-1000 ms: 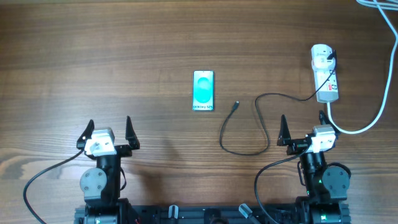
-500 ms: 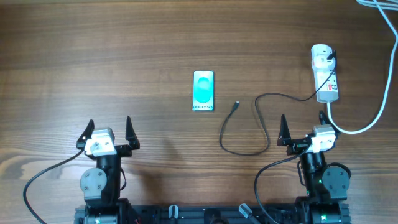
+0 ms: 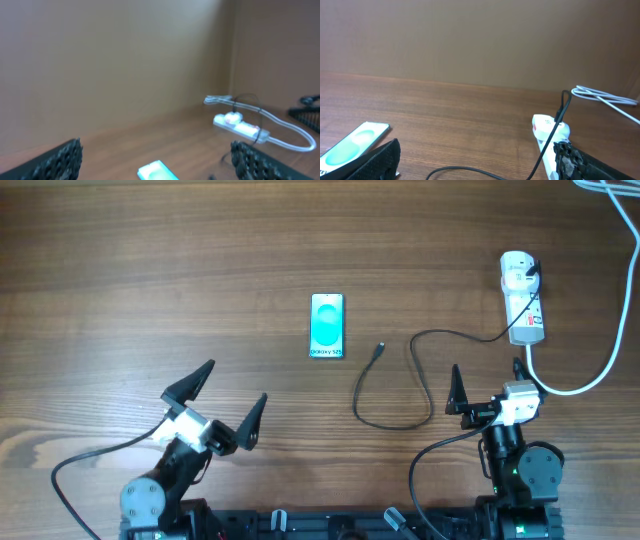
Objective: Plug charger to phone and switch on socket
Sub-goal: 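Raise the left gripper and open it toward the phone, then move the left gripper over the blue-screen phone and lower it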
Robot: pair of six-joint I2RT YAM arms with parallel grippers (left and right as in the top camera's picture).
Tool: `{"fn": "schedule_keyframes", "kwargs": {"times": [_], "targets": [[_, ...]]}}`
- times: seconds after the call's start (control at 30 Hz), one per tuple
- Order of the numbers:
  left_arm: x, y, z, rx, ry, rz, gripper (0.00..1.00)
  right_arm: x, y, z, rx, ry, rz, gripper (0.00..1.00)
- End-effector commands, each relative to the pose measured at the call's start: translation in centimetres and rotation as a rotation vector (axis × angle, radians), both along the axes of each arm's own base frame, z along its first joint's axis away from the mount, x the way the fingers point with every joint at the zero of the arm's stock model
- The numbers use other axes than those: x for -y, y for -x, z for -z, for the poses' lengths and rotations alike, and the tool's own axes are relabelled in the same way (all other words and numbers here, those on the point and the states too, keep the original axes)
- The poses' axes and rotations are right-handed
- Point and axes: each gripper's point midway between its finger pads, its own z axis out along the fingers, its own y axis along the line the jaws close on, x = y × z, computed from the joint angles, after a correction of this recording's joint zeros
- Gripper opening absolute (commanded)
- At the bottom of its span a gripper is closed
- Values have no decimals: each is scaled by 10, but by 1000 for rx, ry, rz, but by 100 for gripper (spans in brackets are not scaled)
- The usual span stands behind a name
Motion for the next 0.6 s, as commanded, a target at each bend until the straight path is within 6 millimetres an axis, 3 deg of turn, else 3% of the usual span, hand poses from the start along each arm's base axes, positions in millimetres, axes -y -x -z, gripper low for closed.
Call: {"fn": "schedule_keyframes", "kwargs": {"times": [0.0,0.17,0.27,0.4,0.43,0.47,0.53,0.57], "targets": [[6,12,-24,36,45,56,100,1,0,-2,8,-15,5,100],[-10,19,-75,107,74,-50,100,1,0,-2,8,-15,5,100],[-26,6,-83,-96,112,-159,100,1,0,-2,8,-15,5,100],[-31,-15,-97,-391,111,-193,100,1,0,-2,8,-15,5,100],[-25,-19,-104,-445,107,-160,100,1,0,-2,8,-15,5,100],[-8,-19,-115,-486,98,-43,100,1,0,-2,8,-15,5,100],[39,3,-134,-521,73,343,100,1,0,-2,8,-15,5,100],[43,3,-138,-510,68,390,100,1,0,-2,8,-15,5,100]]}}
